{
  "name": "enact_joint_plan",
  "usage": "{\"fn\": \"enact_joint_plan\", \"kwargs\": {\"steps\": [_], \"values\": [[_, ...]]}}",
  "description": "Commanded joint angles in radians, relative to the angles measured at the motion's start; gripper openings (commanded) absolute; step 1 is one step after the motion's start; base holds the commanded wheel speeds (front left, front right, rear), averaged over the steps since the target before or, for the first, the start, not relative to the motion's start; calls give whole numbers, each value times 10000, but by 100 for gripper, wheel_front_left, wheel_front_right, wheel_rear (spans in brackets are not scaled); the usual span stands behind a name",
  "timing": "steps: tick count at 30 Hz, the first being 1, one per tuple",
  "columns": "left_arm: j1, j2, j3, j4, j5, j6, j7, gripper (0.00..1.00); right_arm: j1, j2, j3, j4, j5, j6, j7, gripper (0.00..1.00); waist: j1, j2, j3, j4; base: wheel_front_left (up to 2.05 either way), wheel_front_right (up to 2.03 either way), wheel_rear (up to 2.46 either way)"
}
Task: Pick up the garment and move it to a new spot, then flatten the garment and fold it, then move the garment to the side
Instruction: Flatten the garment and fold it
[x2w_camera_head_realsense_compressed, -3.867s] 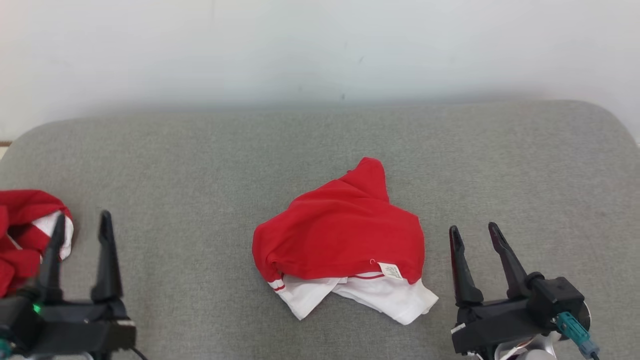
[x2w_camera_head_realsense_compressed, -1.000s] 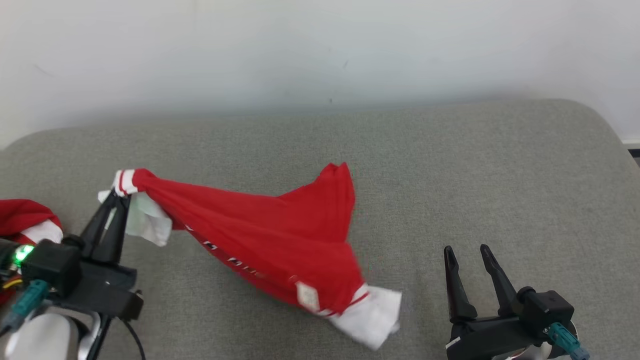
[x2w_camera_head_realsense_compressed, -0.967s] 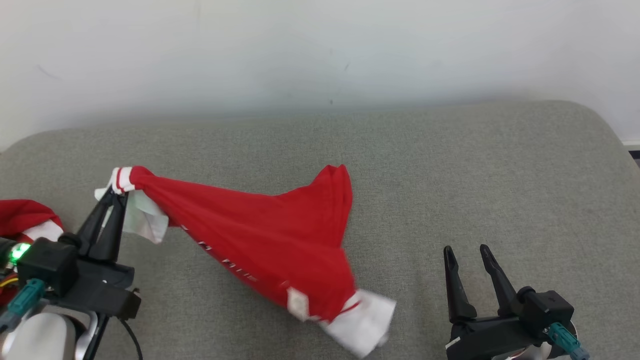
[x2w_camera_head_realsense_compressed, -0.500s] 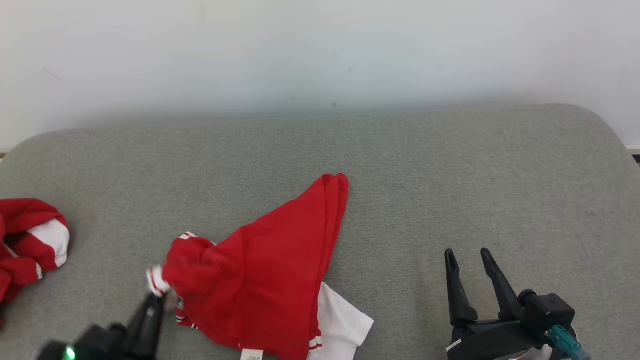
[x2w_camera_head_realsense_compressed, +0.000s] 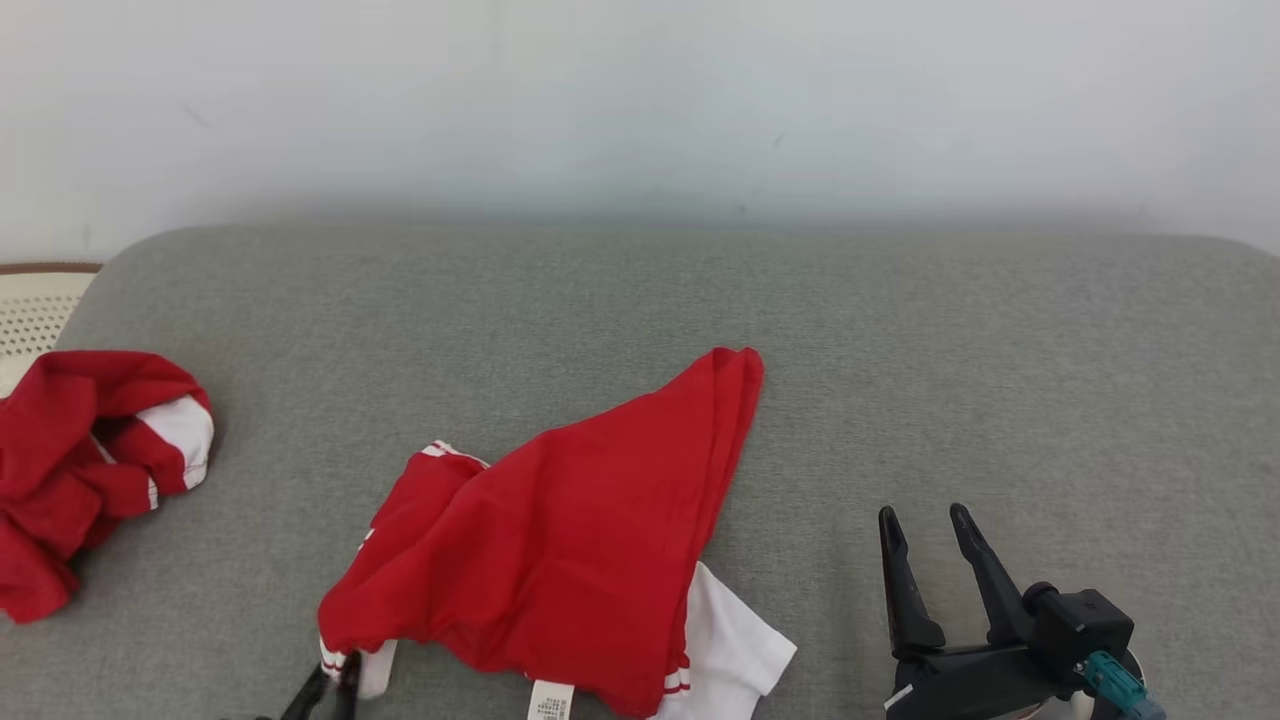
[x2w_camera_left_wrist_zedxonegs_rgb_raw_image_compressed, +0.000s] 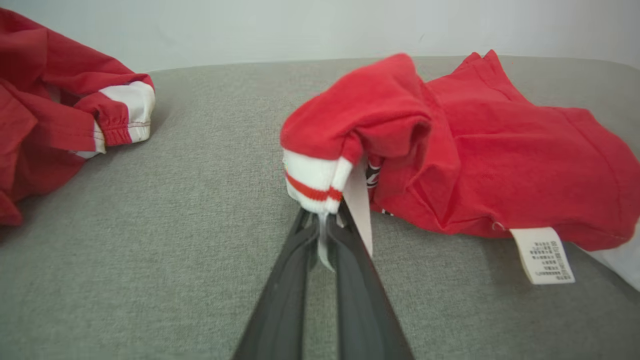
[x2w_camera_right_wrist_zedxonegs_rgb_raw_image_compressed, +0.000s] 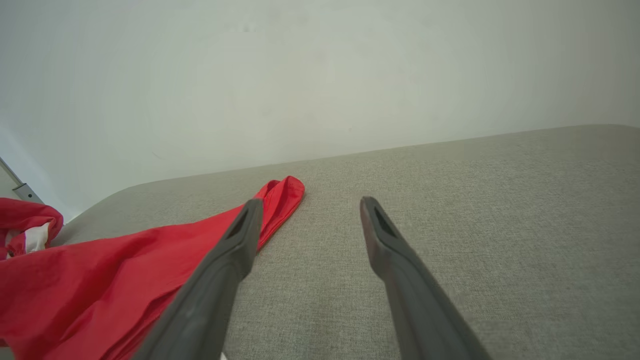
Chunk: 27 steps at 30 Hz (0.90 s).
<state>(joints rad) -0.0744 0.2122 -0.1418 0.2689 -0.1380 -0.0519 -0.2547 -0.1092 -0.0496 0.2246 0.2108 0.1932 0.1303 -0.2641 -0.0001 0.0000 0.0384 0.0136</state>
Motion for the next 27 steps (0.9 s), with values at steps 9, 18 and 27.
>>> {"fn": "enact_joint_plan", "kwargs": {"steps": [9, 18, 27], "values": [[606, -473, 576, -1155, -208, 306, -110, 100, 68, -16, 124, 62, 124, 8, -7, 100, 1, 0, 12, 409, 0, 0, 0], [1109, -1164, 1298, -3270, 198, 276, -113, 100, -37, -13, 284, 413, 282, 8, 42, 100, 1, 0, 11, 693, 0, 0, 0], [733, -1428, 1586, -3486, 456, 259, -114, 100, -842, -13, 1079, 1710, 1248, 8, 879, 100, 1, 0, -16, 956, 0, 0, 0]]}}
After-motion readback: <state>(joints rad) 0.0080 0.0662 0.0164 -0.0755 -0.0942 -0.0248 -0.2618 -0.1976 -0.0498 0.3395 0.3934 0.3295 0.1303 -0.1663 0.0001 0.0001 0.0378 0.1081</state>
